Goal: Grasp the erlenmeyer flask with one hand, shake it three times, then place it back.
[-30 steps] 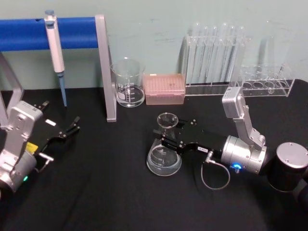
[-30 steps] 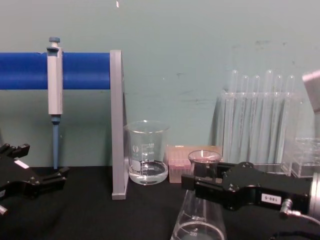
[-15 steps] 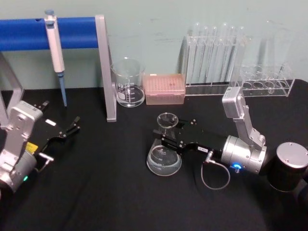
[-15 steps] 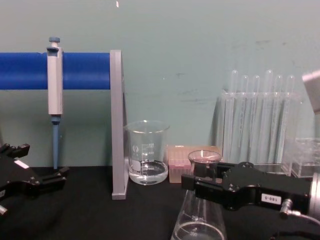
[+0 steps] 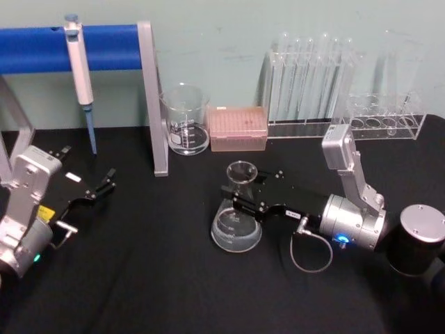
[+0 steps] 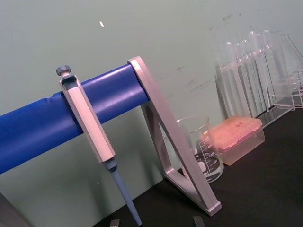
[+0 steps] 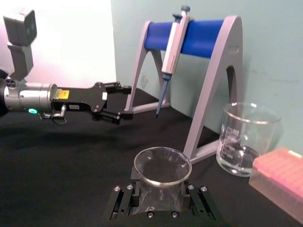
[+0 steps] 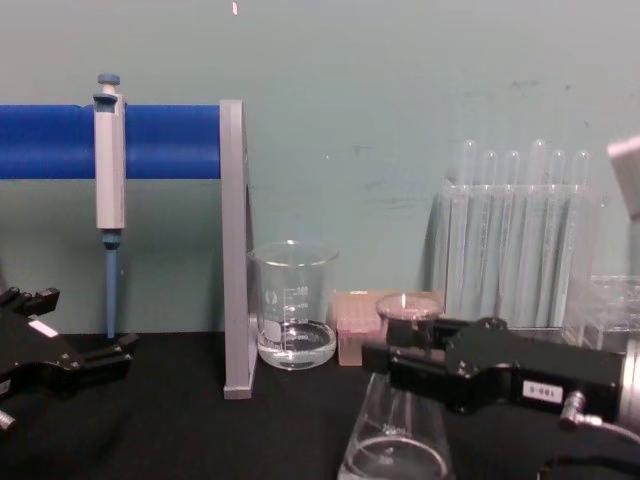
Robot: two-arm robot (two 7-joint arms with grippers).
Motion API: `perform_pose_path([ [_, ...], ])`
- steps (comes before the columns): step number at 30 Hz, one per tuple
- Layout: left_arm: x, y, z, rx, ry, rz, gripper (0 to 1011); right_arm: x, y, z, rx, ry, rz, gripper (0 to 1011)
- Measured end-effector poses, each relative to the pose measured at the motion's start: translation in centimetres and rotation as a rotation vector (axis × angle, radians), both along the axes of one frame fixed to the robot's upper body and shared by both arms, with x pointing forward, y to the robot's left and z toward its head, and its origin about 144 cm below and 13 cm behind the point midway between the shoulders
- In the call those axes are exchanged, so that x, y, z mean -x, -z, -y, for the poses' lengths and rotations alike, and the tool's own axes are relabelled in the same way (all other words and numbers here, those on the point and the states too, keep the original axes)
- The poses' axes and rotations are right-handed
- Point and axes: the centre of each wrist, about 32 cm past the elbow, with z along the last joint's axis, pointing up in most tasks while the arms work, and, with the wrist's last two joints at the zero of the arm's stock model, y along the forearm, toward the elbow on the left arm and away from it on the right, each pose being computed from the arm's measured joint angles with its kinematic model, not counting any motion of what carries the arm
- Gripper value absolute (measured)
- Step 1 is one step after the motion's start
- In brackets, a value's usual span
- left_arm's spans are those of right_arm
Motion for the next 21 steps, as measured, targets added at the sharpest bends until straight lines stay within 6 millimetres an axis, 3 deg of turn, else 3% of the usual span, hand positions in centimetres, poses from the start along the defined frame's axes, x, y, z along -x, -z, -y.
perform_pose_path([
  [21,0.0,0.0,0.0,0.000,0.000,0.000,1001,-0.2,-3.3,0.2,-0.035,0.070,0.110,457],
])
